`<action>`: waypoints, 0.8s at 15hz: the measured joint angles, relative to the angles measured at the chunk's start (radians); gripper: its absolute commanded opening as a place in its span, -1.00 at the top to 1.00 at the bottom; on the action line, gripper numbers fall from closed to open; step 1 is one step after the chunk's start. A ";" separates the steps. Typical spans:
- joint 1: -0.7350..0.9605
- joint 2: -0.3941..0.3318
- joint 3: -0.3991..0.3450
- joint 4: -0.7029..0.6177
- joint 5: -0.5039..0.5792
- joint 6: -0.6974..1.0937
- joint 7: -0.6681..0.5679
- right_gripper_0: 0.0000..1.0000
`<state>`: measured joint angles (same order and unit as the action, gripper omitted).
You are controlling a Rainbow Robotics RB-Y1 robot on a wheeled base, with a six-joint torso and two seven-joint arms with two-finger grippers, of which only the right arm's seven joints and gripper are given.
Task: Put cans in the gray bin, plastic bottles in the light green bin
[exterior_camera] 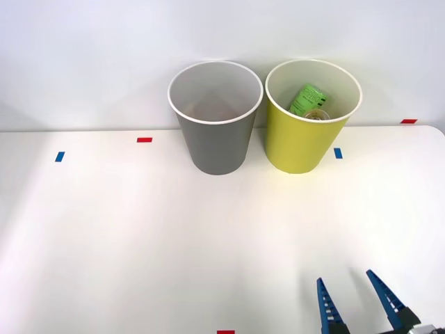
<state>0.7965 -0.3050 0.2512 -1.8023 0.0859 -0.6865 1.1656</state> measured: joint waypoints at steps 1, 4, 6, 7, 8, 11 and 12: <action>0.016 0.000 0.007 0.000 0.007 -0.013 0.002 -1.00; 0.047 0.000 0.031 0.000 0.028 -0.054 0.017 -1.00; 0.057 0.000 0.042 0.000 0.035 -0.073 0.032 -1.00; 0.058 0.002 0.045 0.000 0.036 -0.076 0.040 -1.00; 0.059 0.006 0.046 0.000 0.036 -0.077 0.049 -1.00; 0.064 0.027 0.047 0.000 0.044 -0.078 0.084 -1.00; 0.069 0.036 0.047 0.001 0.050 -0.078 0.098 -1.00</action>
<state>0.8654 -0.2689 0.2978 -1.8018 0.1360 -0.7641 1.2632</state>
